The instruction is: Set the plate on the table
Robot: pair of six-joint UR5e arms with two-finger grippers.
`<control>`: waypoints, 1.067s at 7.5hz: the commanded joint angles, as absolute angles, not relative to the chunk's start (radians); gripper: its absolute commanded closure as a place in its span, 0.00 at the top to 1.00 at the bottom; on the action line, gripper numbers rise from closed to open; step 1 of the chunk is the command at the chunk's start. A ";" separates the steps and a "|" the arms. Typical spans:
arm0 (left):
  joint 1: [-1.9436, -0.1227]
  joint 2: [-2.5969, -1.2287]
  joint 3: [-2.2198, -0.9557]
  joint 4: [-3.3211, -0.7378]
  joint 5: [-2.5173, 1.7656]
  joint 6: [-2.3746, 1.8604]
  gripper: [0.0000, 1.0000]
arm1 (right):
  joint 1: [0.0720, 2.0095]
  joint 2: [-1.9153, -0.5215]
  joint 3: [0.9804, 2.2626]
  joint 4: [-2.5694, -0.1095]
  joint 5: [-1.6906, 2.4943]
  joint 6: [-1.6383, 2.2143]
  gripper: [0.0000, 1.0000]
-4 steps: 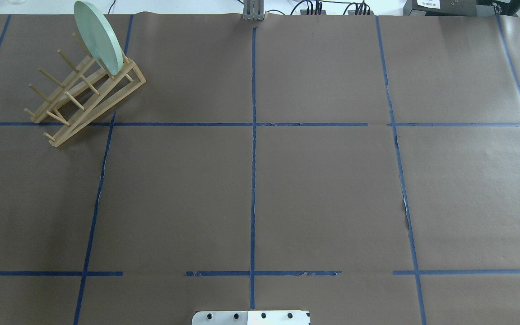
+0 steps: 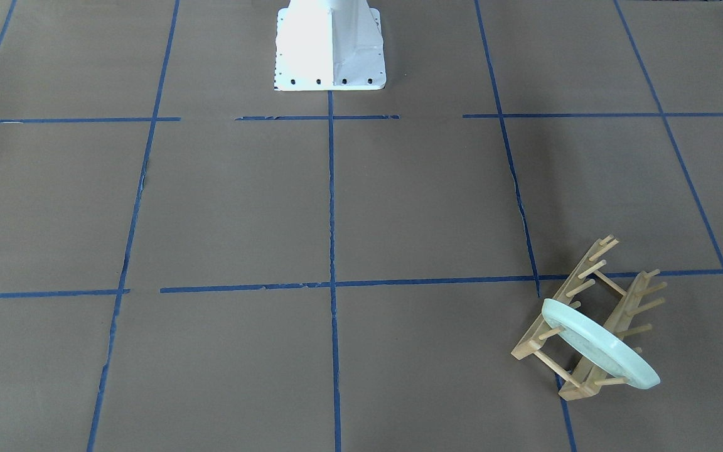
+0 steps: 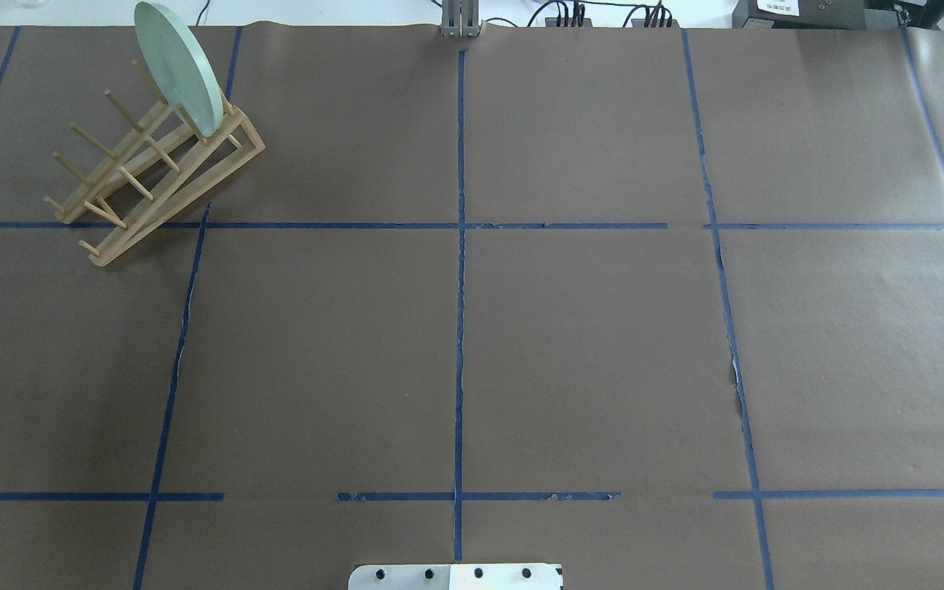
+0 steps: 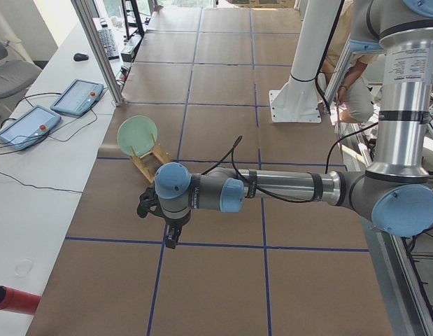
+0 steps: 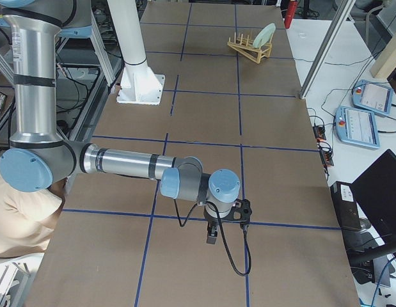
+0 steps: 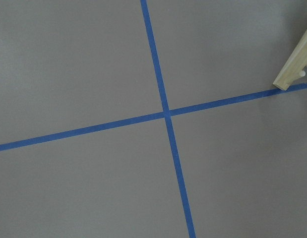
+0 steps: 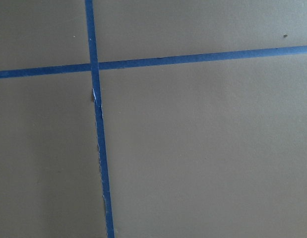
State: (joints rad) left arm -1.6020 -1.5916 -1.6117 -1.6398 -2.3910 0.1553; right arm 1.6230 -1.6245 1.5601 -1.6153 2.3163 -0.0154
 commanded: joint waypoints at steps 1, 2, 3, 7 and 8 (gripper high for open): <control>-1.603 -1.711 -1.608 -1.644 -2.384 0.115 1.00 | 1.623 -1.624 1.562 -1.615 2.316 -0.015 1.00; -1.606 -1.779 -1.605 -1.707 -2.314 0.013 1.00 | 1.623 -1.624 1.560 -1.615 2.316 -0.015 1.00; -1.605 -1.807 -1.602 -1.830 -2.259 -0.165 1.00 | 1.623 -1.624 1.560 -1.615 2.316 -0.015 1.00; -1.556 -1.923 -1.447 -2.331 -2.414 -0.950 1.00 | 1.623 -1.624 1.562 -1.615 2.316 -0.015 1.00; -1.489 -1.925 -1.440 -2.494 -2.401 -1.094 1.00 | 1.623 -1.624 1.560 -1.615 2.316 -0.015 1.00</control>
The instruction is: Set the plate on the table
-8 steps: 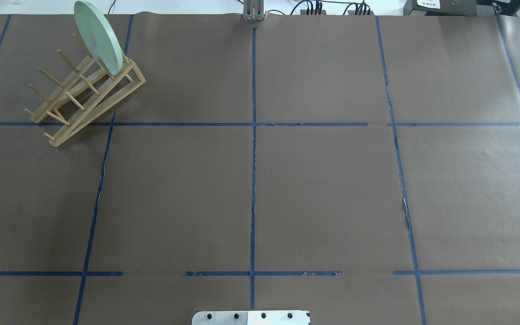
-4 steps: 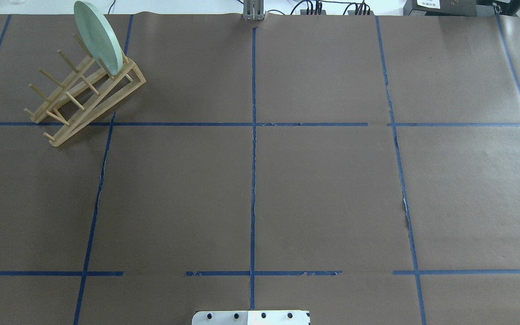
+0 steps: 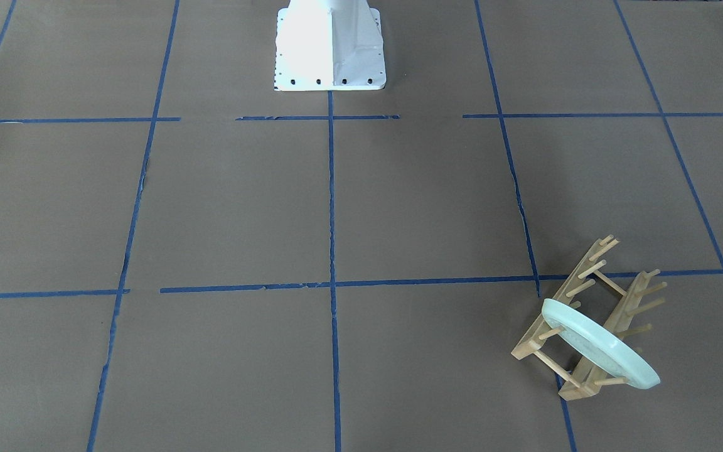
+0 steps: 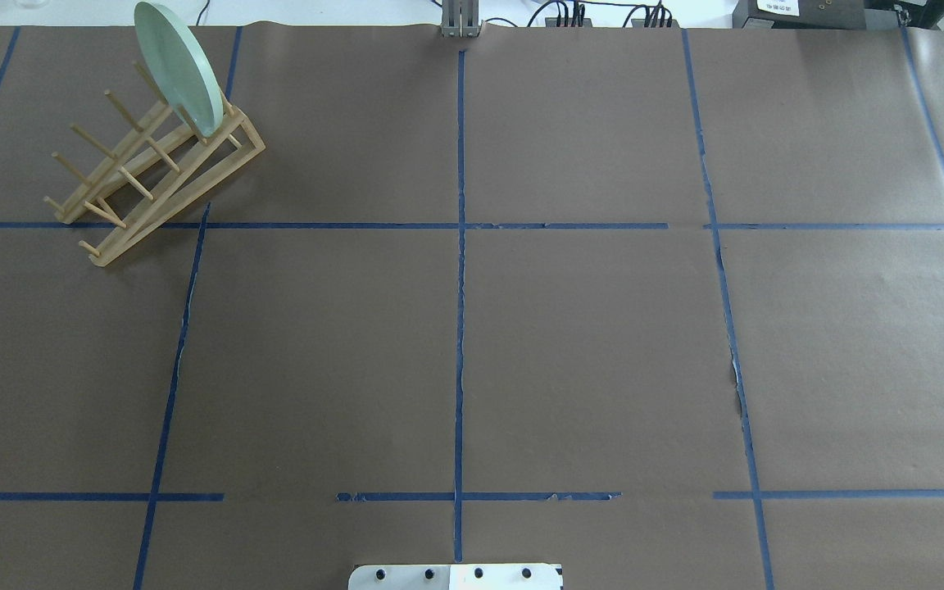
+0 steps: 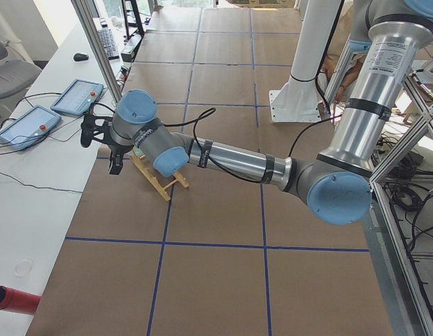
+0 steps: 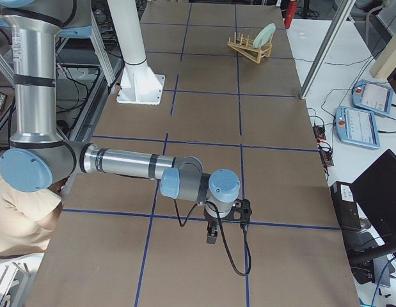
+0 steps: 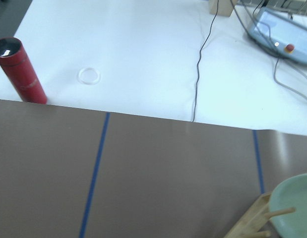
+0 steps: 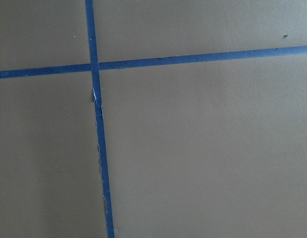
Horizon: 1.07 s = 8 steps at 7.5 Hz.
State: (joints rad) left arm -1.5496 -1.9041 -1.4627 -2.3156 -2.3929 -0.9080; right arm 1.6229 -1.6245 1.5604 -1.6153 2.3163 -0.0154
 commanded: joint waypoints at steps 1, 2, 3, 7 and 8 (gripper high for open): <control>-1.433 -1.942 -1.443 -2.564 -2.305 -1.243 1.00 | 1.623 -1.624 1.560 -1.615 2.316 -0.015 1.00; -1.336 -1.980 -1.439 -2.580 -2.170 -1.347 1.00 | 1.623 -1.624 1.562 -1.615 2.316 -0.015 1.00; -1.292 -2.024 -1.412 -2.583 -2.104 -1.424 1.00 | 1.623 -1.624 1.562 -1.615 2.316 -0.015 1.00; -1.135 -2.057 -1.307 -2.720 -1.944 -1.935 0.87 | 1.623 -1.624 1.562 -1.615 2.316 -0.015 1.00; -1.117 -2.059 -1.293 -2.720 -1.942 -1.956 0.86 | 1.623 -1.624 1.560 -1.615 2.316 -0.015 1.00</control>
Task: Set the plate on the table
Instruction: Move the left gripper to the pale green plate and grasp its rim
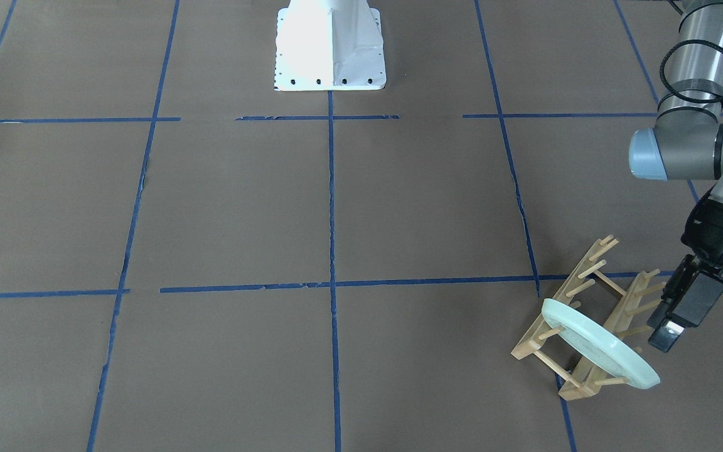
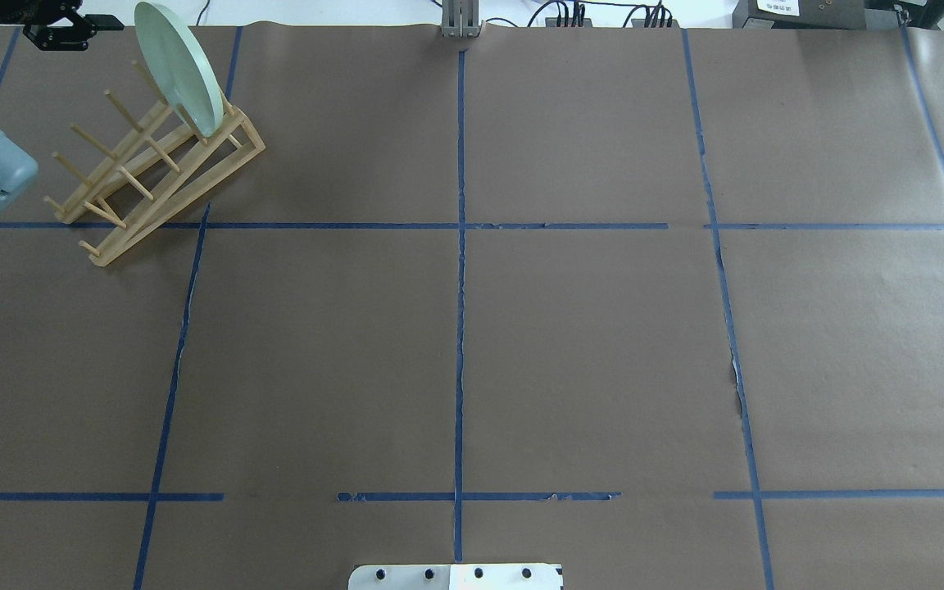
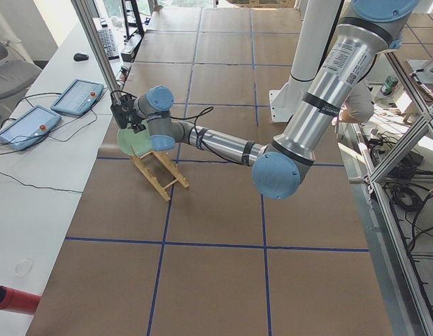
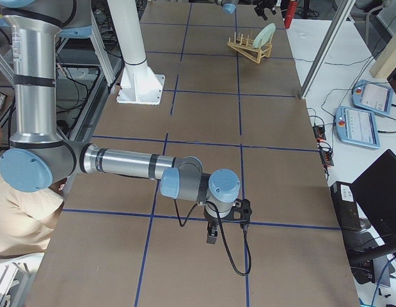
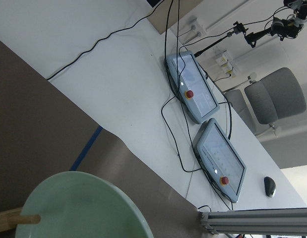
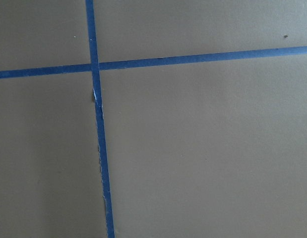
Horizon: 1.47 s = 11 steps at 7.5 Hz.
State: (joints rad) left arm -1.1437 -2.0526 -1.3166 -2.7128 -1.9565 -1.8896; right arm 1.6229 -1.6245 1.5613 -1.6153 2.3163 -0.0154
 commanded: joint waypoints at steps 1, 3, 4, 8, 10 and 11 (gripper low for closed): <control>-1.105 -2.065 -1.278 -2.718 -1.941 -1.960 0.85 | 1.623 -1.624 1.562 -1.615 2.316 -0.015 1.00; -1.103 -2.068 -1.273 -2.718 -1.940 -1.992 0.66 | 1.623 -1.624 1.562 -1.615 2.316 -0.015 1.00; -1.103 -2.071 -1.275 -2.718 -1.940 -1.996 0.54 | 1.623 -1.624 1.562 -1.615 2.316 -0.015 1.00; -1.104 -2.086 -1.288 -2.718 -1.940 -1.990 0.00 | 1.623 -1.624 1.562 -1.615 2.316 -0.015 1.00; -1.138 -2.086 -1.356 -2.705 -1.944 -1.990 0.00 | 1.623 -1.624 1.562 -1.615 2.316 -0.015 1.00; -1.155 -2.088 -1.386 -2.704 -1.945 -1.991 0.00 | 1.623 -1.624 1.562 -1.615 2.316 -0.015 1.00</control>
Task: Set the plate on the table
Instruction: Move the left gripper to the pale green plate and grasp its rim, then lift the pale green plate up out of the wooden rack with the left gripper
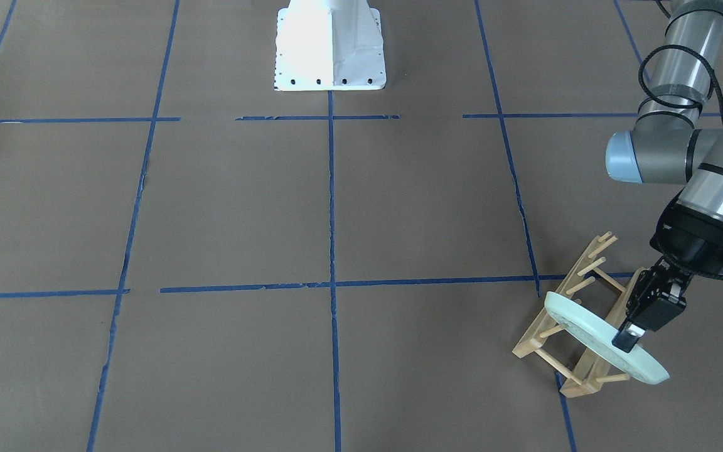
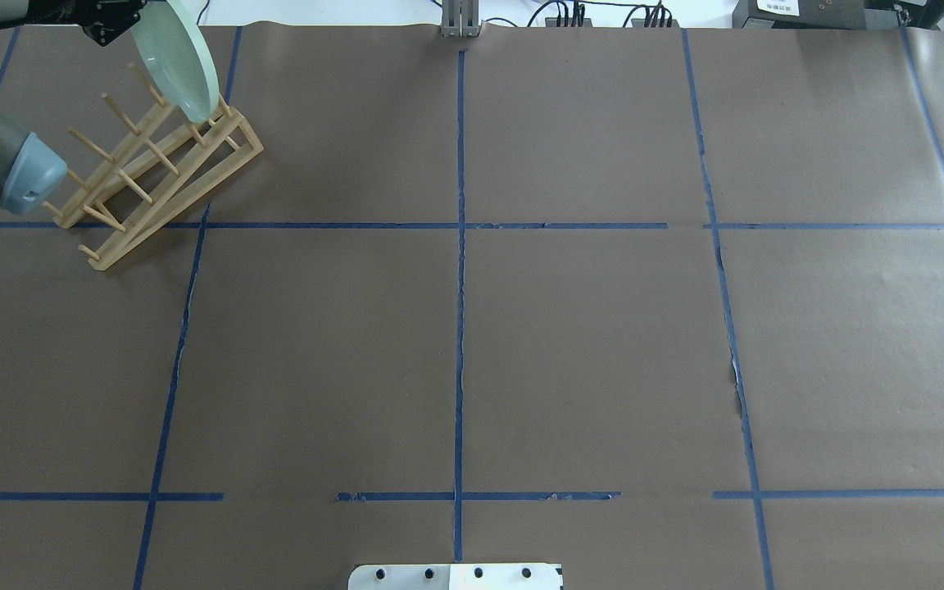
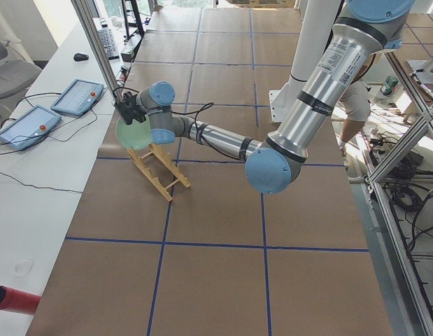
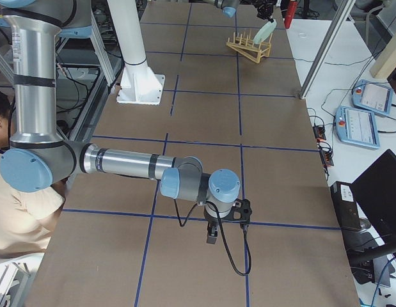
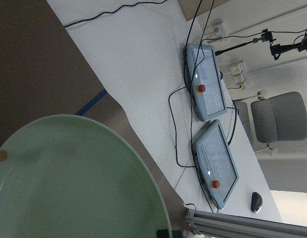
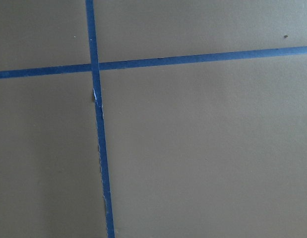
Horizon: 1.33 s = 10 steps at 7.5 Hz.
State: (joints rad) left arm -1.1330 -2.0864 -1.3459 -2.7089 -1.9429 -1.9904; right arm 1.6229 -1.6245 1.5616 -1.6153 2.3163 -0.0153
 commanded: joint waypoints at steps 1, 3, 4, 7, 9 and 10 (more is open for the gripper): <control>-1.176 -2.094 -1.423 -2.704 -1.945 -1.994 0.00 | 1.623 -1.624 1.562 -1.615 2.316 -0.015 1.00; -1.204 -2.126 -1.524 -2.624 -1.950 -2.066 0.00 | 1.623 -1.624 1.562 -1.615 2.316 -0.015 1.00; -1.198 -2.191 -1.564 -2.444 -1.951 -2.066 0.00 | 1.623 -1.624 1.562 -1.615 2.316 -0.015 1.00; -1.035 -2.296 -1.606 -1.979 -1.948 -1.963 0.00 | 1.623 -1.624 1.562 -1.615 2.316 -0.015 1.00; -0.894 -2.390 -1.591 -1.594 -1.942 -1.794 0.00 | 1.623 -1.624 1.562 -1.615 2.316 -0.015 1.00; -0.835 -2.428 -1.580 -1.448 -1.941 -1.745 0.00 | 1.623 -1.624 1.562 -1.615 2.316 -0.015 1.00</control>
State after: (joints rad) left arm -0.9183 -2.3756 -1.5907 -1.6606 -1.9436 -1.8274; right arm 1.6229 -1.6245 1.5615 -1.6153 2.3163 -0.0153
